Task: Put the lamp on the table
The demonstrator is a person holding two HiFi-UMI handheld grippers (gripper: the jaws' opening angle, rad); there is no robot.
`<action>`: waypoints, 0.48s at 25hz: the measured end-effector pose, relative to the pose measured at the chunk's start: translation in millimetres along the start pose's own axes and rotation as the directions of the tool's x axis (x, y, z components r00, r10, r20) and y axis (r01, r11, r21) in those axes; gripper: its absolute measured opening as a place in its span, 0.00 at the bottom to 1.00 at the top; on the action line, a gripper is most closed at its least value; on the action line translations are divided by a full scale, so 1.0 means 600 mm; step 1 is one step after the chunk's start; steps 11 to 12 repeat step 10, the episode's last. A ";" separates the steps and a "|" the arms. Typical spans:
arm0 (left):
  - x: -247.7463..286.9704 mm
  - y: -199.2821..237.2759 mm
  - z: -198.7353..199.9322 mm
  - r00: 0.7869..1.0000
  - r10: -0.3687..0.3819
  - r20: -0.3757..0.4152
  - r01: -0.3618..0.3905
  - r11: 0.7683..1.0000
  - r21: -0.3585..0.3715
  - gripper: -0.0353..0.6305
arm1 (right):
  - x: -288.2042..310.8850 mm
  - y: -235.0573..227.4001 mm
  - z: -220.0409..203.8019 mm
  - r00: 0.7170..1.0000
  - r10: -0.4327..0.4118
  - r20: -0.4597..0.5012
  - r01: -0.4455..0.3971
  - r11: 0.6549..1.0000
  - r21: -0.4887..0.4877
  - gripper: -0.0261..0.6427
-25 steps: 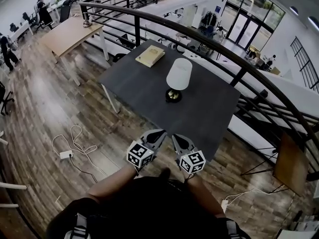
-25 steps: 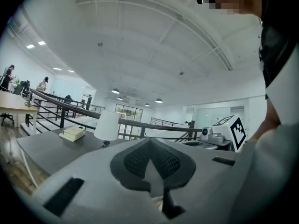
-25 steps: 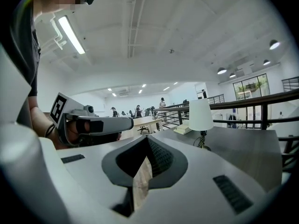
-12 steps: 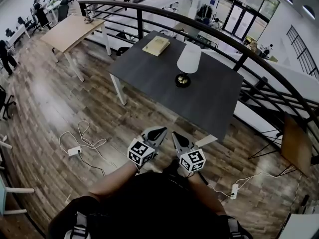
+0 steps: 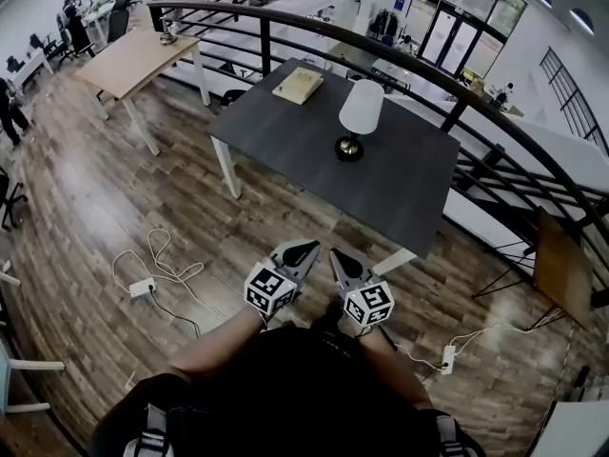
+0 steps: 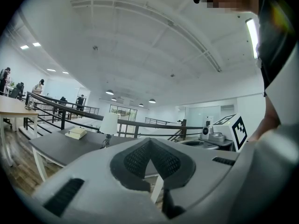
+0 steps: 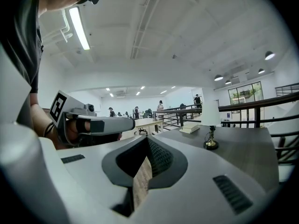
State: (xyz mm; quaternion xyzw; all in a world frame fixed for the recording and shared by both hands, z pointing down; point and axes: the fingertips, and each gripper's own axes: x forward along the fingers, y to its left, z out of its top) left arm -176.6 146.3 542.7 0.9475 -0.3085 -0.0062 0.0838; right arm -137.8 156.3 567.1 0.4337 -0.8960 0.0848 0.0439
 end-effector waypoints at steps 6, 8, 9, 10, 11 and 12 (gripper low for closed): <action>-0.008 -0.009 -0.005 1.000 0.011 0.002 -0.011 1.000 -0.007 0.07 | -0.007 0.005 -0.003 1.000 0.009 -0.003 -0.009 1.000 -0.009 0.06; -0.008 -0.008 -0.008 1.000 0.015 0.001 -0.015 1.000 -0.013 0.07 | -0.006 0.006 -0.004 1.000 0.013 -0.005 -0.013 1.000 -0.007 0.06; -0.009 -0.007 -0.009 1.000 0.017 0.000 -0.017 1.000 -0.016 0.07 | -0.005 0.007 -0.005 1.000 0.014 -0.006 -0.014 1.000 -0.004 0.06; -0.009 -0.006 -0.010 1.000 0.018 -0.001 -0.018 1.000 -0.019 0.07 | -0.004 0.007 -0.005 1.000 0.015 -0.006 -0.015 1.000 -0.001 0.06; -0.009 -0.006 -0.010 1.000 0.018 -0.001 -0.018 1.000 -0.019 0.07 | -0.004 0.007 -0.005 1.000 0.015 -0.006 -0.015 1.000 -0.001 0.06; -0.009 -0.006 -0.010 1.000 0.018 -0.001 -0.018 1.000 -0.019 0.07 | -0.004 0.007 -0.005 1.000 0.015 -0.006 -0.015 1.000 -0.001 0.06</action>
